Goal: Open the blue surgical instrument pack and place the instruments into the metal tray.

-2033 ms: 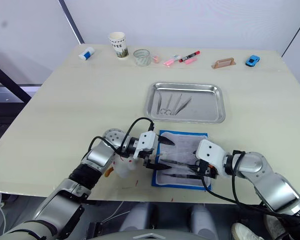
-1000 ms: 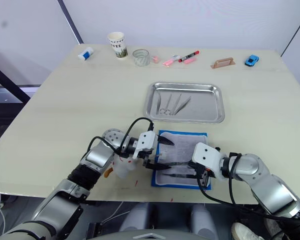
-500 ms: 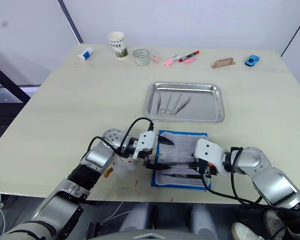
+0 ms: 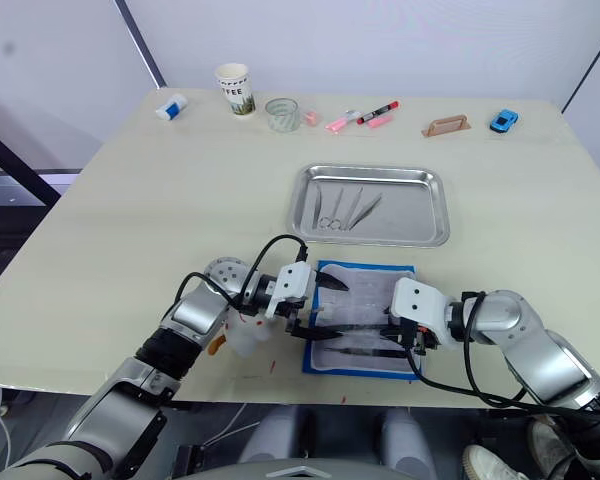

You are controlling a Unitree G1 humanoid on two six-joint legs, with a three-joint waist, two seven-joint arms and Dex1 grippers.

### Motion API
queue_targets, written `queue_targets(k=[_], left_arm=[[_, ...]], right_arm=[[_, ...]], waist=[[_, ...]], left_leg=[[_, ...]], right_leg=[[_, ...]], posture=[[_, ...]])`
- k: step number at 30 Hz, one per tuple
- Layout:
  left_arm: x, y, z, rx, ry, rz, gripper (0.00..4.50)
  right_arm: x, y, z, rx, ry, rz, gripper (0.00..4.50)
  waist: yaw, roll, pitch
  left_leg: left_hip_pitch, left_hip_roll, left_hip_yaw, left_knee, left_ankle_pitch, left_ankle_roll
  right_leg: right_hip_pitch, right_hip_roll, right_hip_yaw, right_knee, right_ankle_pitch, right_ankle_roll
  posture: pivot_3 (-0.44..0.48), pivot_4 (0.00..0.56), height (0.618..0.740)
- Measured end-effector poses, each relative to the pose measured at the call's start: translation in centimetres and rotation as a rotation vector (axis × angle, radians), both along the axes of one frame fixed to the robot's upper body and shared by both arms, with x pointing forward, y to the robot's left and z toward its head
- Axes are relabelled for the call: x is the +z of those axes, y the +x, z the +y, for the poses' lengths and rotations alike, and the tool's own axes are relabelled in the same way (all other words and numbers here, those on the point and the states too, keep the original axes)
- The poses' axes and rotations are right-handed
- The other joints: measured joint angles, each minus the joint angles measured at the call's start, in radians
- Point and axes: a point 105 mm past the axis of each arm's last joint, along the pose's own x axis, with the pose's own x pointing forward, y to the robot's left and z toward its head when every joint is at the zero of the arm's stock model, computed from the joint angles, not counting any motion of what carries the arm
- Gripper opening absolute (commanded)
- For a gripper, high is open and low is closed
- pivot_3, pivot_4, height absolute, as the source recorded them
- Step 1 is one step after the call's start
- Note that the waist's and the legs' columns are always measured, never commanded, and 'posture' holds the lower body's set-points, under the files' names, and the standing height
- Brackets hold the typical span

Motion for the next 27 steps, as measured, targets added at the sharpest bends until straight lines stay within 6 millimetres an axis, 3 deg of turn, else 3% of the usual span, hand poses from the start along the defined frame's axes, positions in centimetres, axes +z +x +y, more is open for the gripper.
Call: queue_targets(k=[14, 17, 19, 27], left_arm=[[-0.06, -0.04, -0.04, -0.001, -0.001, 0.002, 4.50], [-0.13, -0.03, -0.12, 0.000, -0.004, 0.005, 4.50], [-0.18, -0.03, -0.15, 0.001, -0.005, 0.007, 4.50], [-0.21, 0.01, -0.23, -0.002, -0.007, 0.004, 4.50]], right_arm=[[-0.25, -0.07, 0.33, 0.023, 0.001, -0.002, 1.91], [-0.55, -0.27, 0.38, 0.047, -0.002, 0.017, 1.06], [-0.78, -0.54, 0.41, 0.064, -0.006, 0.036, 0.10], [-0.88, -0.45, 0.39, 0.079, -0.011, 0.034, 0.04]], waist=[[0.000, 0.000, 0.000], [0.001, 0.000, 0.000], [0.001, -0.002, -0.001], [0.001, -0.005, -0.004]], left_leg=[[0.000, 0.000, 0.000, 0.000, 0.000, 0.000], [0.000, 0.000, 0.000, 0.000, 0.000, 0.000], [0.001, 0.000, 0.000, 0.000, 0.000, 0.000], [0.001, 0.000, 0.000, 0.000, 0.000, 0.000]], right_leg=[[0.000, 0.000, 0.000, 0.000, 0.000, 0.000], [0.000, 0.000, 0.000, 0.000, 0.000, 0.000], [0.001, 0.000, 0.000, 0.000, 0.000, 0.000], [0.001, 0.000, 0.000, 0.000, 0.000, 0.000]], posture=[[0.000, 0.150, 0.740], [0.000, 0.150, 0.740], [0.000, 0.150, 0.740], [0.000, 0.150, 0.740]])
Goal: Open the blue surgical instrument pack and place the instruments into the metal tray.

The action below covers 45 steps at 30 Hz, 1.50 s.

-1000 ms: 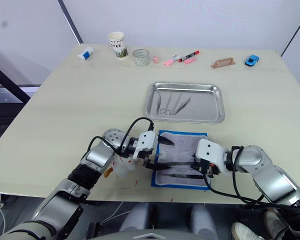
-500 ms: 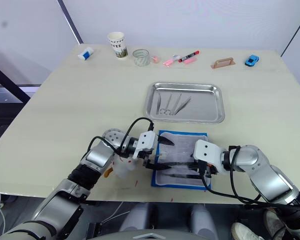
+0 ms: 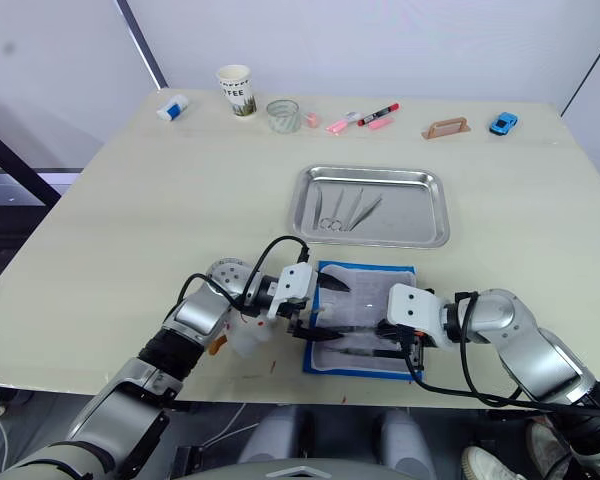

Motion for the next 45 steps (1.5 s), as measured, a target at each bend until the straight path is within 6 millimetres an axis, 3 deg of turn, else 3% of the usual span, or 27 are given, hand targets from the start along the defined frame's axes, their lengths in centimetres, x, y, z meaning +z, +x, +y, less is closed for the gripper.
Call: queue_targets(k=[34, 45], left_arm=[[0.0, -0.1, -0.2, -0.006, -0.007, -0.003, 4.50], [0.0, -0.1, -0.4, -0.003, -0.013, -0.005, 4.50]], right_arm=[[1.9, -0.3, -1.9, -0.076, -0.124, 0.045, 0.04], [2.8, -0.3, -4.6, -0.079, -0.142, 0.006, 0.04]], waist=[[0.002, 0.002, 0.001], [0.002, 0.002, 0.002]], left_leg=[[-0.002, 0.000, -0.001, 0.000, 0.000, 0.000], [-0.003, 0.000, -0.001, 0.000, 0.000, 0.000]], right_leg=[[-0.001, -0.001, 0.000, 0.000, 0.000, 0.000], [-0.002, -0.001, -0.001, -0.001, 0.000, 0.000]], posture=[[0.000, 0.150, 0.740], [0.000, 0.150, 0.740]])
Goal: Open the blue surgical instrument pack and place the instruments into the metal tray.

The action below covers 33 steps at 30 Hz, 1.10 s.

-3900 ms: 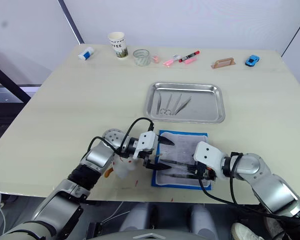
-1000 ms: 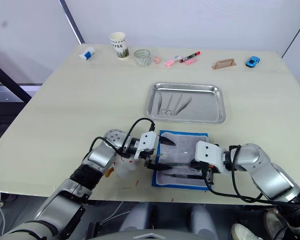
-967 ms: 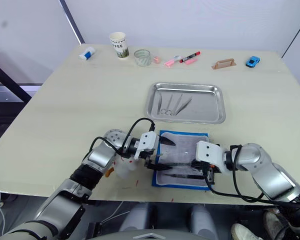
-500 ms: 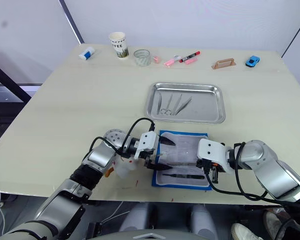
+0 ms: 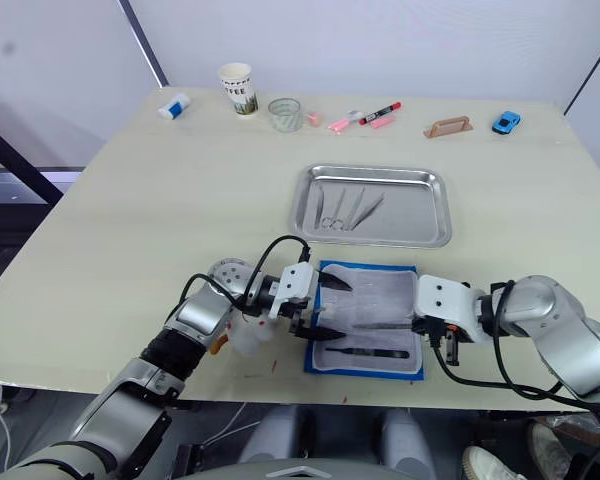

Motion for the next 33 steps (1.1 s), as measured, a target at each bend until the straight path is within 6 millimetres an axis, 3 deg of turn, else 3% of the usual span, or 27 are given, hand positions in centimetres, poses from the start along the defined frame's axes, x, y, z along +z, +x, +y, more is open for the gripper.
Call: queue_targets(k=[6, 12, 16, 19, 24, 29, 31, 33], left_arm=[[0.0, 0.0, 0.0, 0.001, -0.004, -0.003, 4.50], [0.0, 0.0, 0.0, 0.005, -0.007, -0.006, 4.50], [0.0, 0.0, 0.0, 0.009, -0.011, -0.007, 4.50], [0.1, 0.0, -0.1, 0.015, -0.016, -0.007, 4.50], [0.0, 0.0, -0.1, 0.022, -0.020, -0.006, 4.50], [0.0, -0.1, -0.1, 0.029, -0.023, -0.007, 4.50], [0.1, 0.0, -0.1, 0.038, -0.028, -0.007, 4.50], [0.1, -0.1, -0.2, 0.042, -0.038, -0.010, 4.50]], right_arm=[[0.7, -0.2, -2.5, -0.030, 0.006, -0.018, 0.04], [3.0, 0.6, -4.8, -0.071, 0.063, -0.112, 0.04], [4.4, 1.6, -4.0, -0.131, 0.208, -0.145, 0.04], [6.2, 3.8, -2.5, -0.232, 0.365, -0.205, 0.04], [8.3, 6.9, -1.2, -0.412, 0.469, -0.250, 0.04], [9.0, 9.6, 0.6, -0.576, 0.507, -0.227, 0.04], [9.1, 11.7, 2.3, -0.689, 0.576, -0.186, 0.04], [8.7, 12.2, 2.9, -0.724, 0.577, -0.162, 0.04]], waist=[[-0.001, 0.000, 0.000], [-0.002, 0.000, 0.000], [-0.002, 0.000, 0.000], [-0.002, 0.002, 0.000], [-0.001, 0.002, 0.000], [-0.003, 0.003, 0.000], [-0.005, 0.004, 0.000], [0.000, 0.004, 0.000]], left_leg=[[-0.001, 0.000, 0.000, 0.000, 0.000, 0.000], [-0.001, 0.000, 0.000, 0.000, 0.000, 0.000], [-0.001, 0.000, 0.000, 0.000, 0.000, 0.000], [0.000, 0.000, -0.001, 0.000, 0.000, 0.000], [-0.002, 0.000, -0.001, 0.000, 0.000, 0.000], [-0.002, 0.000, -0.001, 0.000, 0.000, 0.000], [-0.002, 0.000, -0.001, 0.000, 0.000, 0.000], [-0.005, -0.001, -0.002, 0.000, 0.000, 0.000]], right_leg=[[0.000, 0.000, 0.000, 0.000, 0.000, 0.000], [0.000, 0.000, 0.000, 0.000, 0.000, 0.000], [0.000, 0.000, 0.000, 0.000, 0.000, 0.000], [0.000, 0.000, 0.000, 0.000, 0.000, 0.000], [-0.001, 0.000, 0.000, 0.000, 0.000, 0.000], [-0.001, 0.000, 0.000, 0.000, 0.000, 0.000], [-0.003, 0.000, 0.001, 0.001, 0.000, 0.000], [-0.004, 0.000, 0.000, 0.001, 0.000, 0.000]], posture=[[0.000, 0.150, 0.740], [0.000, 0.150, 0.740], [0.000, 0.150, 0.740], [0.000, 0.150, 0.740], [0.000, 0.150, 0.740], [0.000, 0.150, 0.740], [0.000, 0.150, 0.740], [0.000, 0.150, 0.740]])
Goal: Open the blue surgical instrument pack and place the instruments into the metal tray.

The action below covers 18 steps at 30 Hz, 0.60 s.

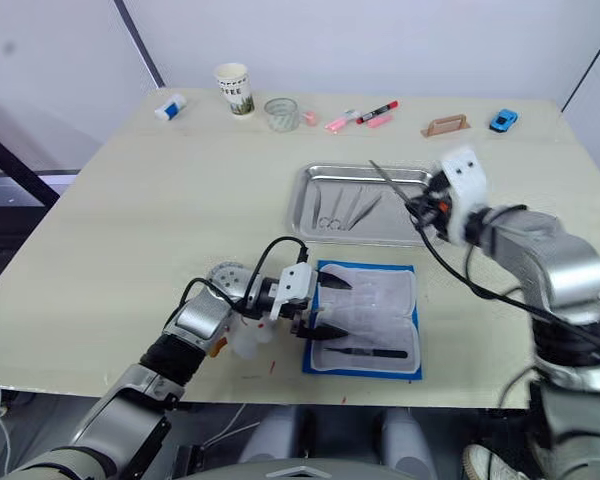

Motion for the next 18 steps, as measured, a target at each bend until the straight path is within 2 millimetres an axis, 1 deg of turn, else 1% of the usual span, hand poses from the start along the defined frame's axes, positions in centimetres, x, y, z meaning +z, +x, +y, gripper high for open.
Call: queue_targets(k=[1, 4, 5, 8, 11, 13, 18], left_arm=[[0.0, -0.1, 0.1, 0.006, -0.005, 0.005, 4.50], [0.1, 0.0, 0.2, 0.026, -0.009, 0.005, 4.50], [0.0, 0.0, 0.2, 0.034, -0.012, 0.006, 4.50], [0.0, -0.1, 0.5, 0.046, -0.013, 0.009, 4.50], [0.0, -0.2, 0.5, 0.050, -0.012, 0.008, 4.50], [0.0, -0.2, 0.6, 0.053, -0.012, 0.007, 4.50], [0.0, -0.2, 0.6, 0.054, -0.011, 0.005, 4.50]], right_arm=[[-0.2, 0.6, 0.7, -0.039, 0.031, 0.020, 0.04], [-1.6, 2.2, 1.6, -0.171, 0.069, 0.082, 0.04], [-2.3, 2.7, 1.5, -0.224, 0.061, 0.106, 0.04], [-2.8, 3.8, 1.3, -0.326, 0.082, 0.135, 0.04], [-3.4, 4.2, 1.2, -0.393, 0.096, 0.151, 0.04], [-4.0, 4.2, 1.5, -0.413, 0.094, 0.173, 0.04], [-4.5, 4.1, 3.0, -0.437, 0.108, 0.193, 0.04]], waist=[[-0.002, 0.000, 0.000], [-0.005, 0.000, 0.000], [-0.003, 0.001, 0.000], [-0.008, 0.001, 0.000], [-0.009, 0.002, 0.000], [-0.011, 0.002, 0.001], [-0.015, 0.002, 0.001]], left_leg=[[-0.001, 0.000, 0.001, 0.000, 0.000, 0.000], [-0.002, -0.001, 0.002, 0.000, 0.000, 0.000], [-0.003, -0.001, 0.002, 0.000, 0.000, 0.000], [-0.002, -0.001, 0.003, 0.000, 0.000, 0.000], [-0.002, 0.000, 0.003, -0.001, 0.000, 0.000], [-0.002, 0.000, 0.003, -0.001, 0.000, 0.000], [-0.002, 0.000, 0.003, -0.001, 0.000, 0.000]], right_leg=[[-0.001, 0.000, 0.001, 0.000, 0.000, 0.000], [-0.003, 0.000, 0.003, 0.002, 0.000, 0.000], [-0.004, 0.000, 0.002, 0.002, 0.000, 0.001], [-0.005, 0.000, 0.003, 0.003, 0.000, 0.000], [-0.005, 0.000, 0.003, 0.003, 0.000, 0.000], [-0.005, 0.000, 0.003, 0.003, 0.000, 0.000], [-0.006, 0.000, 0.003, 0.003, 0.000, 0.000]], posture=[[0.000, 0.150, 0.740], [0.000, 0.150, 0.740], [0.000, 0.150, 0.740], [0.000, 0.150, 0.740], [0.000, 0.150, 0.740], [0.000, 0.150, 0.740], [0.000, 0.150, 0.740]])
